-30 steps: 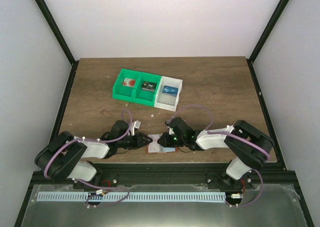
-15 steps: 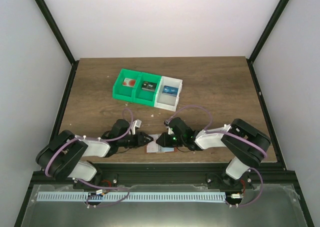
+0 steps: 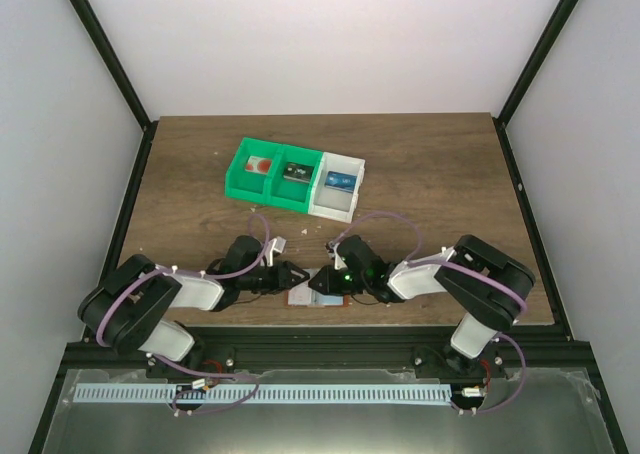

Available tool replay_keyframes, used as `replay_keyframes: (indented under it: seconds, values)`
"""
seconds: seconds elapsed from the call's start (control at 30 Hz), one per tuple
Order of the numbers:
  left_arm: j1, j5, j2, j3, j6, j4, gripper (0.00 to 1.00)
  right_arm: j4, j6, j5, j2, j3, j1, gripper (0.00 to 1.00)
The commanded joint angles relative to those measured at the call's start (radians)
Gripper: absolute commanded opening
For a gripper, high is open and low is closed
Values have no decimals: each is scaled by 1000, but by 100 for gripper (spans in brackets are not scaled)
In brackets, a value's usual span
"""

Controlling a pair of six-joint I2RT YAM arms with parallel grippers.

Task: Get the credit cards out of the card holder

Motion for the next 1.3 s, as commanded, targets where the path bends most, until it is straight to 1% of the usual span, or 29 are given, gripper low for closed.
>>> replay_keyframes:
  seconds: [0.0, 0.13, 0.23, 0.4, 0.5, 0.87, 1.1, 1.27]
  values:
    - [-7, 4, 14, -21, -8, 13, 43, 36, 12, -33, 15, -21, 7, 16]
    - [-6, 6, 9, -22, -9, 8, 43, 33, 13, -23, 14, -19, 8, 15]
    - [-5, 1, -31, -2, 5, -34, 44, 17, 16, -8, 7, -20, 7, 15]
    - [-5, -86, -108, 54, 85, -209, 50, 6, 15, 10, 0, -26, 7, 15]
    - [-6, -120, -123, 72, 116, -279, 53, 6, 13, 9, 4, -25, 7, 15]
    - [-6, -123, -89, 84, 136, -303, 55, 8, 16, 17, 9, -17, 7, 14]
    - [-5, -149, -141, 103, 155, -372, 58, 5, 20, 25, 8, -20, 7, 14]
    - [-6, -149, -145, 99, 155, -373, 60, 6, 19, 24, 15, -17, 7, 14]
